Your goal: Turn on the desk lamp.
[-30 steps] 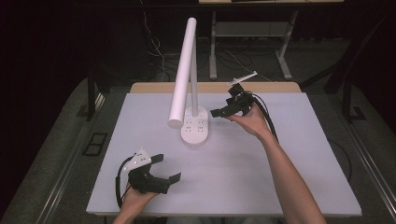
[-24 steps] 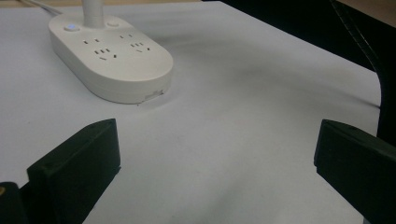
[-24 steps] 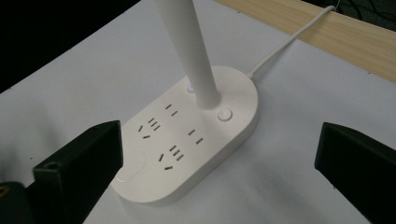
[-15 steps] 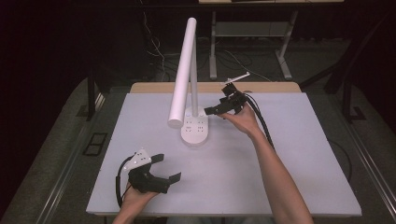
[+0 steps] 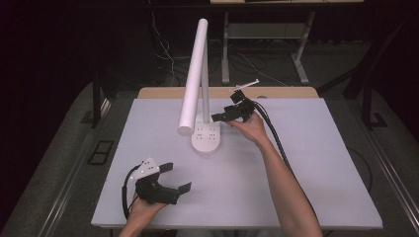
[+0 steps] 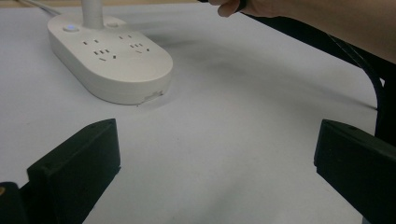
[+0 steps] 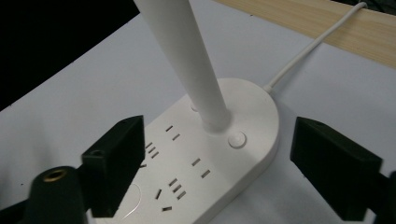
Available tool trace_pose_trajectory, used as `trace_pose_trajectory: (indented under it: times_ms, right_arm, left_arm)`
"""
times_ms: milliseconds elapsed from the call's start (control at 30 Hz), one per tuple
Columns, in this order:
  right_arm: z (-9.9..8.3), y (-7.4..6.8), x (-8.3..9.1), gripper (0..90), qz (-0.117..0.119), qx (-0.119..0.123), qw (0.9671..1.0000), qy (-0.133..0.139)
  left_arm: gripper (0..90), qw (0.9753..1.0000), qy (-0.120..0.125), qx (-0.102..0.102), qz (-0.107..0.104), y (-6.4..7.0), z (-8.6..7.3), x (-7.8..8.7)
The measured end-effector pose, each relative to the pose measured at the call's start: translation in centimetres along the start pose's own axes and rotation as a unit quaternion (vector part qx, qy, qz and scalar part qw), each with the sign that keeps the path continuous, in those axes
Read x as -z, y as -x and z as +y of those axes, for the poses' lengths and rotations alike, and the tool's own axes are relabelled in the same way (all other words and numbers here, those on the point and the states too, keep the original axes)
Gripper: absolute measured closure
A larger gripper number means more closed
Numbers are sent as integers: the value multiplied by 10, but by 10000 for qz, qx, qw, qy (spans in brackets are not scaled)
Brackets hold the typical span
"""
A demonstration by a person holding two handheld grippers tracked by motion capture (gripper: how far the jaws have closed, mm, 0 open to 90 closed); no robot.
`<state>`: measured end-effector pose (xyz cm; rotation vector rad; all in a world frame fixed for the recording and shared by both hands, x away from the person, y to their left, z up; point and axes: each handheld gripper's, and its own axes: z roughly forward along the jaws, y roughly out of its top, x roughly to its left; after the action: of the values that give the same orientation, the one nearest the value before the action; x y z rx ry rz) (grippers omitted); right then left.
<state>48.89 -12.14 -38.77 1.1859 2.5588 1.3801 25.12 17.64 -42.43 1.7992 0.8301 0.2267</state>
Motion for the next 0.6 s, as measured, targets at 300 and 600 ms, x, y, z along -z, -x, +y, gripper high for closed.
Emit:
trace_pose_trajectory:
  times_ms: [300, 600]
  right_arm:
    - [-5, 12, -9, 386, -10, -317, 9995, 0]
    - [-8, 16, -16, 579, 59, -452, 9988, 184]
  left_arm:
    - [0, 10000, -2, 2, -2, 0, 0, 0]
    - [0, 10000, -8, -6, -3, 0, 0, 0]
